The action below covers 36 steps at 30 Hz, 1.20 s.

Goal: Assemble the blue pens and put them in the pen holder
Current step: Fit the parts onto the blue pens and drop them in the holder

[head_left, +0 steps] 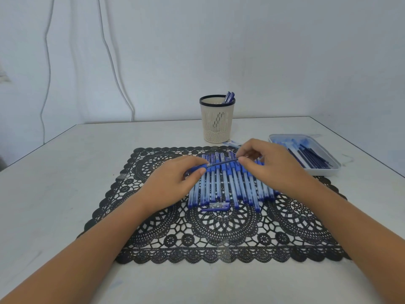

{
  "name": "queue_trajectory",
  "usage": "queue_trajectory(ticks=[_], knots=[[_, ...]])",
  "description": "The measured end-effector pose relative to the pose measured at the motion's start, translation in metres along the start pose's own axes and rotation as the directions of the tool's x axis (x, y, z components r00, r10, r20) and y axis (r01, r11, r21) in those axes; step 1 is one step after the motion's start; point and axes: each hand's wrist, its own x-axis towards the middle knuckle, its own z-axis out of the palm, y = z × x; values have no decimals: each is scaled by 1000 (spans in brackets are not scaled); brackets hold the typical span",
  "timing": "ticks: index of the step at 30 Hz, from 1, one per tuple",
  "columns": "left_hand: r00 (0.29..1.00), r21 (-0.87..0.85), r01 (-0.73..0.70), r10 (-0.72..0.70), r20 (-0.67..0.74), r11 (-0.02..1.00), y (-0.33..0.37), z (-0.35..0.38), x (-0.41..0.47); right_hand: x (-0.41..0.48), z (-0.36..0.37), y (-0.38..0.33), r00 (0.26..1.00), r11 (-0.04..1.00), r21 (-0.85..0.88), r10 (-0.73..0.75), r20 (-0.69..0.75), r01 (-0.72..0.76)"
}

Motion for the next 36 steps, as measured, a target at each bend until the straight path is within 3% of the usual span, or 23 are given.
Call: queue_trajectory(ticks=[4,9,14,18,25,29,31,33,36], knots=[[999,10,-44,44,1,999,5,4,1,-1,12,-4,996,994,105,2,86,-11],[1000,1,-5,5,0,1000,4,2,0,-2,13,-3,994,995,58,77,78,-81],[999,4,46,-46,1,999,-1,1,0,-6,11,-10,930,988,-147,15,368,42],[998,15,56,-56,2,998,-2,1,0,-7,16,-13,888,979,-167,-26,458,115],[999,16,47,-47,10,999,-2,2,0,-9,21,-16,916,980,-157,-52,398,123],[998,3,54,-55,17,999,-1,2,0,-5,17,-14,987,995,52,74,144,-83],[998,-5,62,-62,16,998,0,2,0,-3,15,-12,989,966,213,147,18,-147],[998,-12,61,-60,15,998,2,1,0,-2,14,-11,982,938,305,184,-31,-166],[999,-18,46,-46,6,999,4,2,0,-1,16,-11,981,935,313,190,-42,-168]])
